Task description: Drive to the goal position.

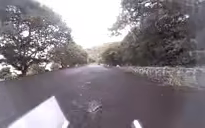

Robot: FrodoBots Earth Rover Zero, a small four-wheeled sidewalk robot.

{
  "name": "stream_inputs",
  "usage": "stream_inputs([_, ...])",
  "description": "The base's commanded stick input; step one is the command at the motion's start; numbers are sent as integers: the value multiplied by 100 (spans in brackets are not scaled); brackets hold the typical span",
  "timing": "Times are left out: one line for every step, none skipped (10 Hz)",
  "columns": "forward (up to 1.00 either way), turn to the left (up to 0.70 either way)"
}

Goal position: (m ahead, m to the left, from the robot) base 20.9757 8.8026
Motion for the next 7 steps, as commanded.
stream_inputs([100,-20])
stream_inputs([100,0])
stream_inputs([100,0])
stream_inputs([100,0])
stream_inputs([100,0])
stream_inputs([100,0])
stream_inputs([100,0])
